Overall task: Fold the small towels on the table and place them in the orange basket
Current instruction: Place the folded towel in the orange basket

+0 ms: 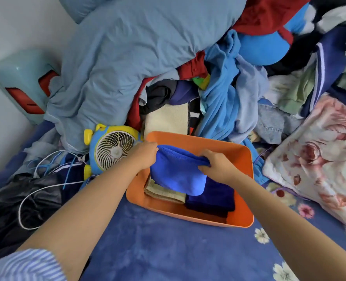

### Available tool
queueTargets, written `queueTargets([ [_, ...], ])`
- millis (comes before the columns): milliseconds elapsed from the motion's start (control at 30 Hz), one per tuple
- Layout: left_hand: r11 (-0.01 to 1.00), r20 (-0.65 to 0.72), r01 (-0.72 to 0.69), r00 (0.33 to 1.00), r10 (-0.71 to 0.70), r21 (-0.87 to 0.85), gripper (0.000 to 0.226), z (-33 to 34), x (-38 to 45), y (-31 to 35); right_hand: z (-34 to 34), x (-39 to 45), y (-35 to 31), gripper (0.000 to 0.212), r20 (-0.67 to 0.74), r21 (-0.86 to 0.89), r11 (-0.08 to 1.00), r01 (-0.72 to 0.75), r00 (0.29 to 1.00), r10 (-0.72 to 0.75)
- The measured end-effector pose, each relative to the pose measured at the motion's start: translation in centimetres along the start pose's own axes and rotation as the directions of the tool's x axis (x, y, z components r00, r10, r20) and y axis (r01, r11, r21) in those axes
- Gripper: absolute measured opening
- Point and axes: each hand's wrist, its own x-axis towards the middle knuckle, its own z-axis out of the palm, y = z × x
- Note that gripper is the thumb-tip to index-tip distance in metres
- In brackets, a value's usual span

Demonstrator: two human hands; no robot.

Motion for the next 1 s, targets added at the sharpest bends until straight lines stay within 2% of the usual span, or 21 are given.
queueTargets([
  [133,0.992,0.129,0.064,0.989,-0.078,0.112,0.030,3.2,4.5,-0.6,3.6,4.4,2.2,0.024,0.137,0.294,0.929,-0.226,0.971,0.193],
  [200,0.983,0.173,0.061,0.981,-0.091,0.176,0.032,5.2,6.8,-0.7,5.3,6.3,3.5,0.014,0.212,0.372,0.864,-0.339,0.938,0.276],
  [267,0.974,0.177,0.049,0.980,-0.090,0.222,0.032,7.1,9.1,-0.9,6.7,8.2,4.7,0.008,0.219,0.436,0.809,-0.393,0.919,0.329],
  [333,0.968,0.154,0.057,0.983,-0.097,0.243,0.034,8.7,11.3,-0.7,7.8,10.2,6.2,0.010,0.172,0.516,0.756,-0.403,0.913,0.370],
  [467,0.964,0.030,0.119,0.991,-0.130,0.239,0.036,10.7,14.1,-0.2,9.9,13.1,8.4,0.032,0.034,0.588,0.706,-0.395,0.884,0.467],
  [533,0.979,-0.041,0.110,0.994,-0.105,0.171,0.036,12.2,15.2,-0.4,11.2,14.2,9.6,0.032,-0.020,0.559,0.717,-0.417,0.857,0.515],
  [600,0.984,-0.054,0.086,0.995,-0.078,0.156,0.030,13.7,15.3,-0.8,12.6,14.8,10.7,0.030,-0.079,0.569,0.712,-0.412,0.834,0.546],
  [700,0.987,-0.238,0.087,0.970,-0.052,0.138,0.023,14.6,15.7,-1.5,14.1,15.0,11.5,0.029,-0.110,0.675,0.634,-0.378,0.798,0.593],
  [767,0.988,-0.140,0.110,0.986,-0.094,0.110,0.025,15.3,15.5,-1.3,14.7,15.2,11.6,0.030,-0.127,0.720,0.593,-0.360,0.772,0.622],
  [800,0.988,-0.151,0.114,0.984,-0.097,0.107,0.027,15.9,15.1,-1.2,15.0,15.2,11.5,0.032,-0.150,0.693,0.616,-0.374,0.761,0.631],
  [867,0.987,-0.217,0.068,0.975,-0.035,0.145,0.039,16.0,14.2,-0.9,15.4,15.0,11.3,0.036,-0.255,0.538,0.746,-0.391,0.769,0.587],
  [900,0.980,-0.186,0.024,0.982,0.014,0.199,0.042,16.4,13.7,-1.1,15.7,14.5,11.3,0.037,-0.310,0.412,0.832,-0.371,0.802,0.511],
  [933,0.971,-0.218,-0.053,0.970,0.105,0.233,0.040,17.2,13.7,-1.2,15.9,13.9,11.0,0.035,-0.359,0.259,0.913,-0.314,0.847,0.393],
  [1000,0.944,-0.166,-0.177,0.959,0.229,0.280,0.035,18.6,12.6,-1.2,16.8,12.8,10.8,0.027,-0.380,-0.019,0.989,-0.147,0.916,0.128],
])
